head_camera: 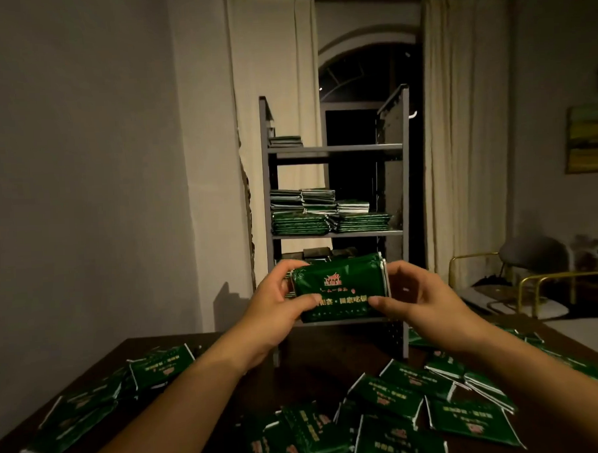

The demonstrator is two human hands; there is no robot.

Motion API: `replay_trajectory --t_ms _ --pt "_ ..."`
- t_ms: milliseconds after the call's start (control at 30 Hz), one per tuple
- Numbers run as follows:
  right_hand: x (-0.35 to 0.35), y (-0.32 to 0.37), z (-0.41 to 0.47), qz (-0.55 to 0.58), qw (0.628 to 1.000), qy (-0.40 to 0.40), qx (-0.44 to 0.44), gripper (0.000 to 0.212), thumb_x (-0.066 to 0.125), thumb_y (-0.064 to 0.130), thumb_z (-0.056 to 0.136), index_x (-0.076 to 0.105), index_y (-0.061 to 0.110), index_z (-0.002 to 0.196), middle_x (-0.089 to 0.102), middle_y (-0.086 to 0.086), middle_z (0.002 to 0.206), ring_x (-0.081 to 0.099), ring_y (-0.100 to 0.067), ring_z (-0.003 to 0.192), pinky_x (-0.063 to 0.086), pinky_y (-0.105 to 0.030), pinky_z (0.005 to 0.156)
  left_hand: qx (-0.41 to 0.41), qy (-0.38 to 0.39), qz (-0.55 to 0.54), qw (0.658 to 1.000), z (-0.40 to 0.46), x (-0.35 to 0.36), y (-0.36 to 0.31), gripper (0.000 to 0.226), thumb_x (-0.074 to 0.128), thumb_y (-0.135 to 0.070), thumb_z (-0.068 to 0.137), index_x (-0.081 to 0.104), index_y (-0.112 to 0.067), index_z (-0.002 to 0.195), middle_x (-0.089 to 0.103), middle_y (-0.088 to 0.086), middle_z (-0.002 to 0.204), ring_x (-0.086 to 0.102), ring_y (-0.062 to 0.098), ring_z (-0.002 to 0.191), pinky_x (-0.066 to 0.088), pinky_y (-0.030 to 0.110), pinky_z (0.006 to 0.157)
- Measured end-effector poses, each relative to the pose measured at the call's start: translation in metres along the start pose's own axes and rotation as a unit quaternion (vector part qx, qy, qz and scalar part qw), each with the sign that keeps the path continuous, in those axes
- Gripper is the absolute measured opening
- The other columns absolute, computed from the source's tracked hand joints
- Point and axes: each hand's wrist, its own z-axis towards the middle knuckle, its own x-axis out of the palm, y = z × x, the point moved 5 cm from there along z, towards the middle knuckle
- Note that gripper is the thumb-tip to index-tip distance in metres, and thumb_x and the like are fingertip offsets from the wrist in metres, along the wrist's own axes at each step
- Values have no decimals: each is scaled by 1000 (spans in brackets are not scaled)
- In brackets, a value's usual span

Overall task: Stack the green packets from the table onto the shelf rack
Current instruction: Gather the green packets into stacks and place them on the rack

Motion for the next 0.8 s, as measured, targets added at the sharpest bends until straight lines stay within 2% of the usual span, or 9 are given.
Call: replay_trajectory --t_ms 133,267,367,467,600,667,733,800 --pt "-15 19 9 -21 999 -20 -25 26 71 9 88 63 23 110 73 11 105 69 -5 101 54 -37 95 33 10 21 999 16 5 -21 42 69 3 89 56 -25 118 67 2 121 68 17 110 58 43 95" --pt "-29 33 25 -53 997 -28 -47 28 70 9 88 62 24 110 73 9 105 68 -1 99 54 -32 94 52 20 57 997 39 6 -36 44 72 -4 89 56 -34 117 65 1 126 67 20 114 55 48 99" --pt "-38 39 40 -71 995 -37 -63 29 71 10 88 62 26 111 73 8 107 68 -3 101 53 -39 98 66 14 93 993 57 6 -46 45 77 -16 86 55 -41 115 64 1 129 66 28 115 54 54 99" --pt "-49 42 58 -93 990 -55 -92 31 70 8 89 61 27 112 72 8 107 67 -4 103 53 -40 99 93 6 137 986 80 10 -55 44 77 -10 86 54 -32 115 66 -5 119 71 20 101 58 47 93" --pt "-65 49 74 -162 972 -82 -151 35 70 6 89 60 29 115 67 11 112 62 -4 111 53 -37 100 135 -5 200 970 108 19 -67 41 77 -13 87 53 -27 117 63 -9 117 69 13 97 60 44 86" --pt "-76 52 83 -198 958 -112 -175 37 70 7 88 59 26 118 64 11 115 61 -6 112 53 -34 99 150 -26 218 964 123 24 -70 42 76 -19 88 52 -29 122 62 -9 122 67 14 103 59 43 90" --pt "-90 53 92 -244 935 -165 -196 37 71 8 87 58 22 120 61 11 115 59 -6 109 53 -31 96 155 -39 252 954 140 32 -66 46 70 -26 93 49 -29 133 59 -6 134 60 17 118 53 42 100" --pt "-101 53 99 -292 906 -219 -215 38 71 10 86 56 22 119 56 11 114 56 -6 104 52 -27 90 157 -29 349 923 149 39 -59 51 61 -33 98 44 -23 145 51 -1 145 48 18 132 42 38 111"
